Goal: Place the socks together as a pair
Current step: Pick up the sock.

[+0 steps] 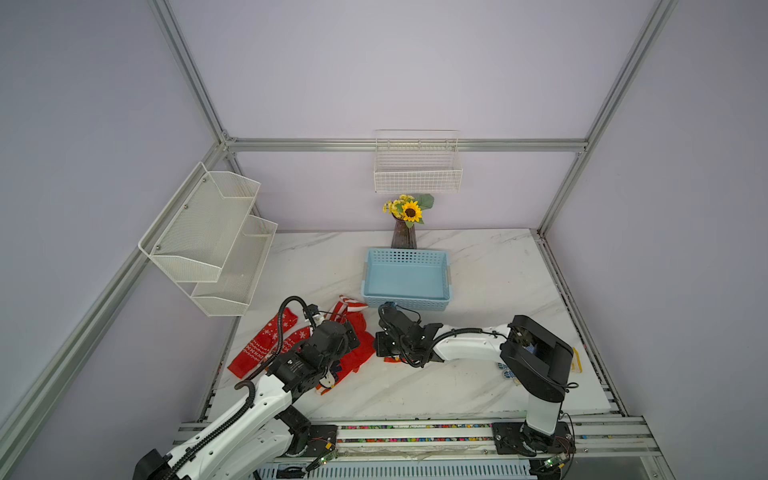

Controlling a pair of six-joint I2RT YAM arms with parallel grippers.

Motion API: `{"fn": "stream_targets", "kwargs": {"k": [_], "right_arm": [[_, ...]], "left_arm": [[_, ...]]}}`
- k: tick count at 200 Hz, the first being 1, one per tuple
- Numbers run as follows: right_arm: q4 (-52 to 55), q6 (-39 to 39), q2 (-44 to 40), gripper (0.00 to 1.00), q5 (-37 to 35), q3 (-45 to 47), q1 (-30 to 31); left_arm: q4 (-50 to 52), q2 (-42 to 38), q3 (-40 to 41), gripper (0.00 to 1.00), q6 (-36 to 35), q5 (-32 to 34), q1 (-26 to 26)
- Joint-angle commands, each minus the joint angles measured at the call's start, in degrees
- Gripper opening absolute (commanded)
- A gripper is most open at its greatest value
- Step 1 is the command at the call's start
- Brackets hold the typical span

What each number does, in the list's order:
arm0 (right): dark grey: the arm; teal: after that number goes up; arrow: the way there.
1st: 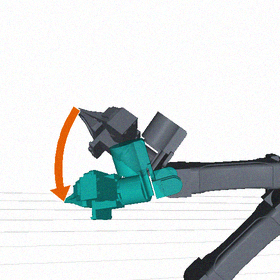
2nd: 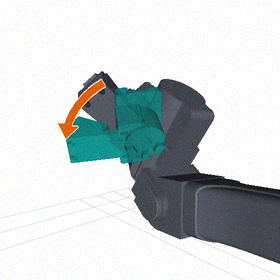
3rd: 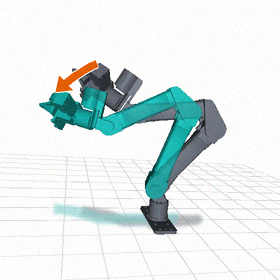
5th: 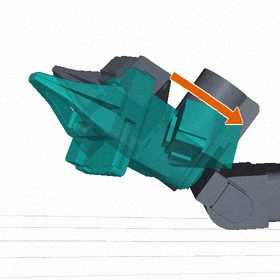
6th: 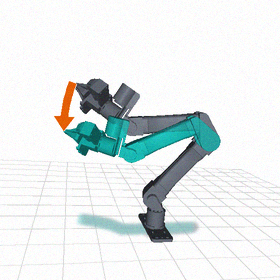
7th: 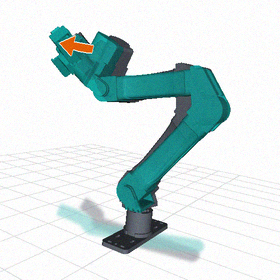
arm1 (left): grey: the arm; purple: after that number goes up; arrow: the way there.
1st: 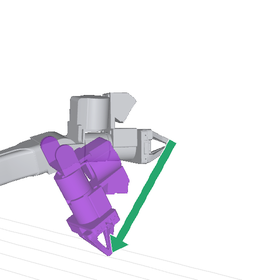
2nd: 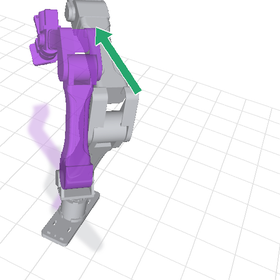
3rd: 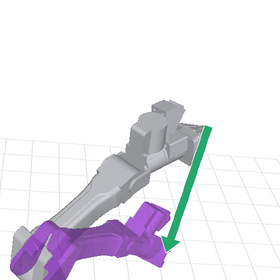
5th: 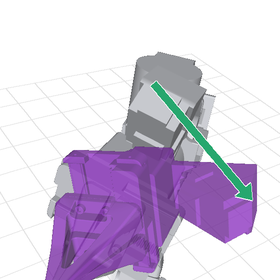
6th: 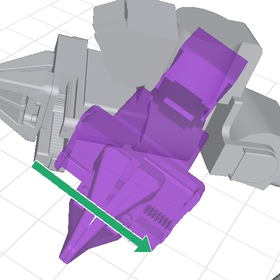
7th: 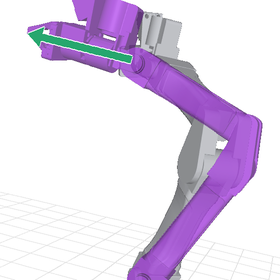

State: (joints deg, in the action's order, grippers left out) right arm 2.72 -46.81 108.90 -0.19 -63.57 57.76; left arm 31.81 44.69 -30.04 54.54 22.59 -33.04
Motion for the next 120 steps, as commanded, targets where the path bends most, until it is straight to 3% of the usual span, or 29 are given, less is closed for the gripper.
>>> {"fn": "stream_targets", "kwargs": {"k": [1,44,120], "right_arm": [[1.54,-0.44,2.32,0.18,-3.17,-2.65,-0.01],[4.45,0.32,5.45,0.22,-5.38,-6.41,0.0],[13.06,3.75,9.3,0.33,-8.66,-12.09,-0.01]], "left_arm": [[-1.96,-3.11,2.36,1.0,2.44,-1.29,2.54],[-1.93,-2.49,4.64,1.0,5.03,-4.47,6.25],[-1.68,0.55,4.97,1.0,5.49,-5.52,6.97]]}}
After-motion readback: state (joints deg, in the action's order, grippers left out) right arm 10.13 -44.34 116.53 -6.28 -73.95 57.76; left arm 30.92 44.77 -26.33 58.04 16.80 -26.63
